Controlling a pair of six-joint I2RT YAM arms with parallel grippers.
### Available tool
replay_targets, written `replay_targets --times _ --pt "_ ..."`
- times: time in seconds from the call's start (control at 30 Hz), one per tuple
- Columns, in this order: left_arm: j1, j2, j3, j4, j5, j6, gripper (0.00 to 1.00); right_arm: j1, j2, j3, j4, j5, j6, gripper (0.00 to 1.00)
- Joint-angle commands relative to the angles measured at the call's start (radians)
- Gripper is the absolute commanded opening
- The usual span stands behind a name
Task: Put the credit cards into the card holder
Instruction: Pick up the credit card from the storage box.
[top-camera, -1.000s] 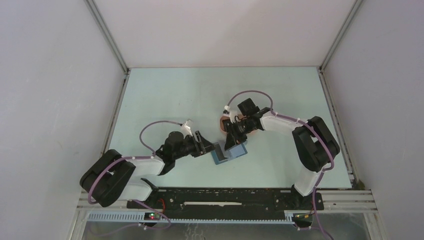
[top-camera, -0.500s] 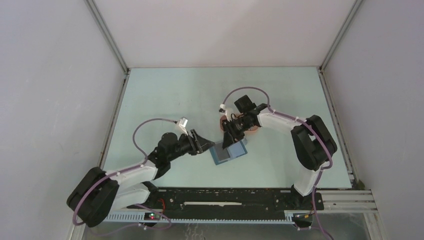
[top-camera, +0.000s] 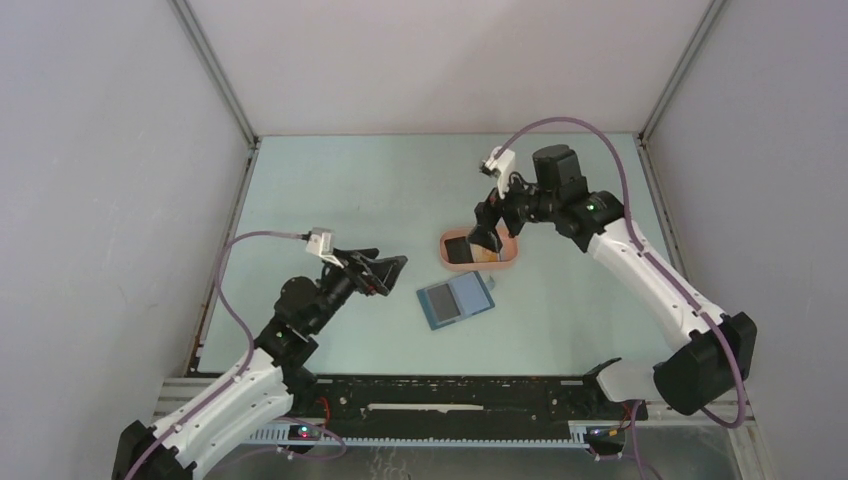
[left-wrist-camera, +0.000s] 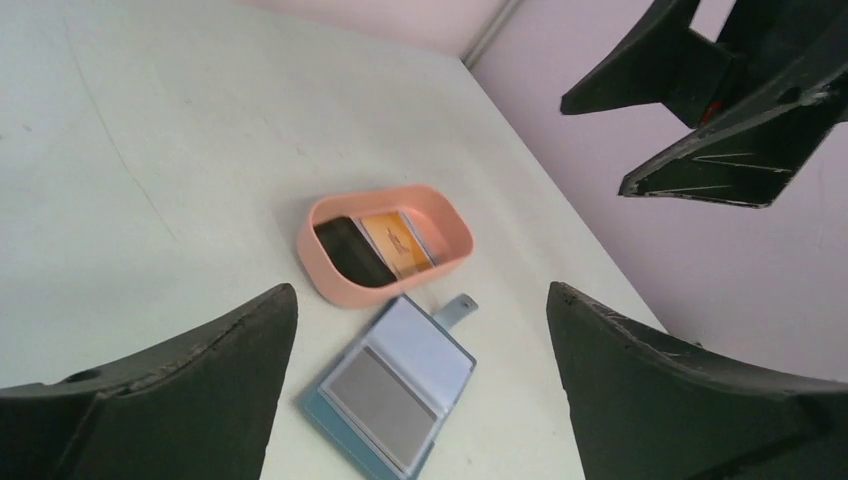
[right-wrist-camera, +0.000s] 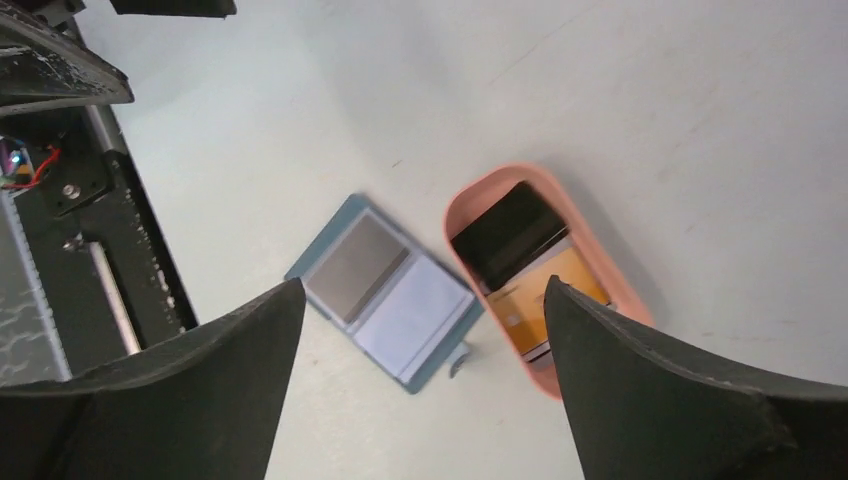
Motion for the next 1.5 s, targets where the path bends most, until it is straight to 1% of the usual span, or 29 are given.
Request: replay_targets --times 0.0,0.07,0.1,0.13,0.2,0.3,0.43,0.53,0.63,0.73,0.77,0.83,1.07,1.17,1.47 --pt "0.008 -0.008 0.092 -0.045 -0.102 0.108 1.0 -0.046 0.041 0.078 -0.003 -0.022 0.004 1.0" --pt "0.012 0.029 0.105 -0.032 -0.077 0.095 1.0 -0.088 0.099 0.111 -0.025 -0.169 0.076 0.99" --pt "0.013 0.052 0.109 -0.016 -0.056 0.086 1.0 -0.104 0.123 0.108 -0.006 -0.217 0.128 0.98" --pt "0.014 0.077 0.113 0.002 -0.036 0.07 1.0 -0.117 0.149 0.1 0.027 -0.233 0.179 0.96" --pt "0.014 0.131 0.115 0.046 0.009 0.042 1.0 -0.133 0.196 0.073 0.083 -0.223 0.264 0.94" --pt "0.015 0.214 0.113 0.117 0.038 0.007 1.0 -0.145 0.267 0.04 0.139 -0.191 0.372 0.9" --pt "0.015 0.349 0.122 0.208 0.048 -0.027 0.99 -0.132 0.36 0.026 0.182 -0.099 0.462 0.88" --pt "0.015 0.446 0.148 0.24 0.054 -0.048 0.98 -0.12 0.42 0.027 0.214 -0.061 0.512 0.87" --pt "0.015 0.54 0.179 0.259 0.055 -0.061 0.94 -0.112 0.48 0.036 0.246 -0.049 0.553 0.84" --pt "0.016 0.629 0.214 0.258 0.036 -0.072 0.88 -0.104 0.552 0.097 0.218 -0.04 0.569 0.8" --pt "0.017 0.657 0.225 0.258 0.033 -0.073 0.84 -0.101 0.572 0.114 0.21 -0.036 0.569 0.78" --pt "0.017 0.711 0.248 0.259 0.035 -0.08 0.8 -0.099 0.605 0.135 0.199 -0.018 0.576 0.78" --pt "0.023 0.875 0.32 0.263 0.063 -0.085 0.62 -0.085 0.659 0.149 0.195 0.016 0.587 0.77" --pt "0.028 0.921 0.352 0.263 0.081 -0.081 0.58 -0.078 0.677 0.149 0.194 0.028 0.593 0.77" --pt "0.032 1.029 0.407 0.262 0.121 -0.083 0.51 -0.069 0.71 0.158 0.162 0.081 0.608 0.74"
